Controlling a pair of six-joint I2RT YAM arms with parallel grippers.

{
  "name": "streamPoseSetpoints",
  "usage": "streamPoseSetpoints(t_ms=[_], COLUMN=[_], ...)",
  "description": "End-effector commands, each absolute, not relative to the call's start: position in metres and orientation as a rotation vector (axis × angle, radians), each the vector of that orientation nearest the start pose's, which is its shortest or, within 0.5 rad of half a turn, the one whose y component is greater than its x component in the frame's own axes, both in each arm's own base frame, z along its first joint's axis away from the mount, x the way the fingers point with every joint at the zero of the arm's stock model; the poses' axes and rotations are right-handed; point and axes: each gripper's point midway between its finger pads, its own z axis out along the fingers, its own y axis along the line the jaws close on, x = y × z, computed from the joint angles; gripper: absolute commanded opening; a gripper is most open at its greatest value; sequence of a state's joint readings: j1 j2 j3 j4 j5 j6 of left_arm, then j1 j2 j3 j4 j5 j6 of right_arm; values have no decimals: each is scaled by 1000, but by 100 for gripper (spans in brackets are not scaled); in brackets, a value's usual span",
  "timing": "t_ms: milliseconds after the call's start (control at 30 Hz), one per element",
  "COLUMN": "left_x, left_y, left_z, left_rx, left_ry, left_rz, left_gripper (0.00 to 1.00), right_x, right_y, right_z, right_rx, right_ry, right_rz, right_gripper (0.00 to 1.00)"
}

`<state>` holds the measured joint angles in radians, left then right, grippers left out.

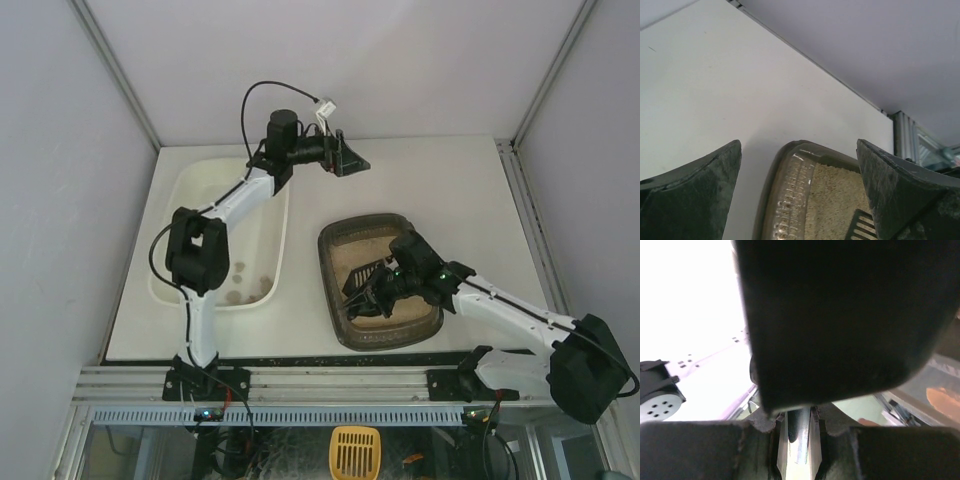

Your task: Clean the litter box

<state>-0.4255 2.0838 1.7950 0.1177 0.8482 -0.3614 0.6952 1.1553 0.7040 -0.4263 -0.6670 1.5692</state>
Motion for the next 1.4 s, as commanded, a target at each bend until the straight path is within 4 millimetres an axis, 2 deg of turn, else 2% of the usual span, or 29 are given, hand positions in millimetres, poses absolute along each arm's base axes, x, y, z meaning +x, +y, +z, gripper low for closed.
streamPoseSetpoints(t_ms=[0, 233, 267, 467, 800, 1067, 1233, 1367], left_x=[457, 446, 443, 428, 434, 434, 433, 426], left_y=[-371, -366, -365, -350, -344, -340, -336, -337], left_z=[280, 269, 273, 262, 227, 215, 210, 206], left_rx=[653, 559, 543, 429, 335, 346, 382, 387], left_ry=[1646, 1665, 1645, 1619, 1766, 1835, 1866, 1888], left_rz=[-1442, -1629, -1671, -1811, -1737, -1638, -1562, -1565], left_gripper=[100, 100, 100, 100, 100, 100, 100, 100], right_x=[167, 176, 177, 182, 185, 193, 191, 187], right_y=[299, 310, 313, 317, 314, 299, 289, 282], right_z=[182, 159, 157, 140, 107, 85, 65, 55], right_rx=[1000, 1006, 1013, 1036, 1060, 1053, 1043, 1001], right_ry=[2682, 2723, 2724, 2746, 2761, 2758, 2796, 2827], right_rz=[1658, 1678, 1696, 1719, 1733, 1673, 1613, 1552], right_gripper=[0, 0, 0, 0, 0, 0, 0, 0])
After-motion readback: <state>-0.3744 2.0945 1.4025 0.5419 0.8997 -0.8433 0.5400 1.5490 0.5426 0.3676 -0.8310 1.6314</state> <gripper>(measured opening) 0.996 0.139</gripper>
